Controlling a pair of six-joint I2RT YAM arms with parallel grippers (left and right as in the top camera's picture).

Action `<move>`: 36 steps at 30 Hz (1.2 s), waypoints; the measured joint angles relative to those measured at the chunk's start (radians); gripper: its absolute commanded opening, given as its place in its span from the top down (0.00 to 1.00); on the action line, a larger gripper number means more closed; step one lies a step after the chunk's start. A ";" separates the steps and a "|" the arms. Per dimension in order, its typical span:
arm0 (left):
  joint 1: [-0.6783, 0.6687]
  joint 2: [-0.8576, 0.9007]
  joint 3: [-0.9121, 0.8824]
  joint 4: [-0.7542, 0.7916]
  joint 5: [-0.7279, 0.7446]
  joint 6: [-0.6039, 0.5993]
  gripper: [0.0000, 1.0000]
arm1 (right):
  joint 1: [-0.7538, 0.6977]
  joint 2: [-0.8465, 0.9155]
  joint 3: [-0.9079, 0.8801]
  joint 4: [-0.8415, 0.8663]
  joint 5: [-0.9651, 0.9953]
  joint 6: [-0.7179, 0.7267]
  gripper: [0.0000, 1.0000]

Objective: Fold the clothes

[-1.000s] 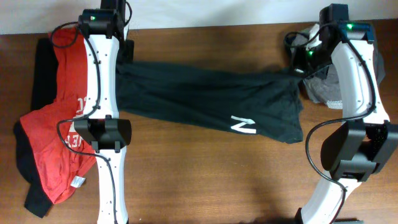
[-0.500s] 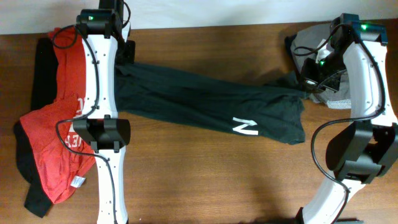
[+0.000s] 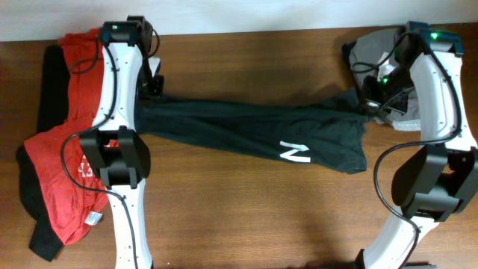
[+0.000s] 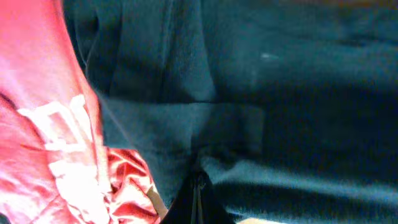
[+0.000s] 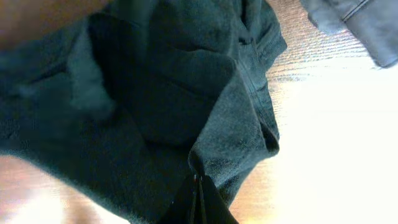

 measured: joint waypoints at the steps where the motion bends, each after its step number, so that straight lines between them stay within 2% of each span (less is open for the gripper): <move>1: 0.005 0.000 -0.020 0.013 0.000 0.000 0.99 | 0.000 0.000 -0.023 0.015 0.002 -0.003 0.96; 10: 0.016 0.000 -0.098 0.108 -0.003 0.015 0.99 | 0.000 -0.003 -0.248 0.154 0.009 -0.006 0.96; 18: 0.016 0.000 -0.168 0.121 -0.003 0.022 0.99 | 0.000 -0.003 -0.382 0.224 0.016 -0.006 0.96; 27: 0.023 0.000 -0.346 0.226 -0.004 0.022 0.99 | 0.000 -0.003 -0.400 0.241 0.034 0.002 0.96; 32: 0.024 -0.018 -0.375 0.256 -0.004 0.022 0.98 | 0.000 -0.003 -0.400 0.242 0.087 0.031 0.96; 34: 0.024 -0.019 -0.378 0.260 -0.004 0.022 0.89 | 0.000 -0.003 -0.400 0.242 0.095 0.036 0.91; 35: 0.024 -0.020 -0.380 0.261 -0.004 0.024 0.81 | 0.000 -0.003 -0.401 0.242 0.099 0.039 0.85; 36: 0.024 -0.021 -0.380 0.265 -0.012 0.023 0.69 | 0.000 -0.004 -0.405 0.242 0.110 0.042 0.82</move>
